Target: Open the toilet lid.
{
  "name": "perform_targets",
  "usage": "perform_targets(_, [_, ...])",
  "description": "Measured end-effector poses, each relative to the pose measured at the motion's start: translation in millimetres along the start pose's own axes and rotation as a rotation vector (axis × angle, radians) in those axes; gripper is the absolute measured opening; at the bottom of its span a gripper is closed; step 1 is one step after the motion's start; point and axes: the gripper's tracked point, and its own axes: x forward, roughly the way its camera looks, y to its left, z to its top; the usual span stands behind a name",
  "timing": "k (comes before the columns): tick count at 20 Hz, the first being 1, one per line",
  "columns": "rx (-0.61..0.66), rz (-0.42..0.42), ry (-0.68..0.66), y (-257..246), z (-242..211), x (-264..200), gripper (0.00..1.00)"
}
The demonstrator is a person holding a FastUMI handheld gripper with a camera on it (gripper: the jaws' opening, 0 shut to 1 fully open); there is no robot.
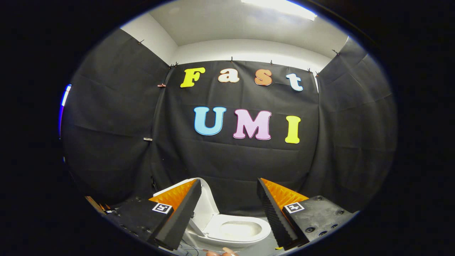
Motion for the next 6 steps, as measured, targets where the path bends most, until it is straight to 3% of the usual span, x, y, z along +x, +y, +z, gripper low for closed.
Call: perform_targets(6, [0.000,-0.001,-0.002,0.1,1.1,0.1,0.98])
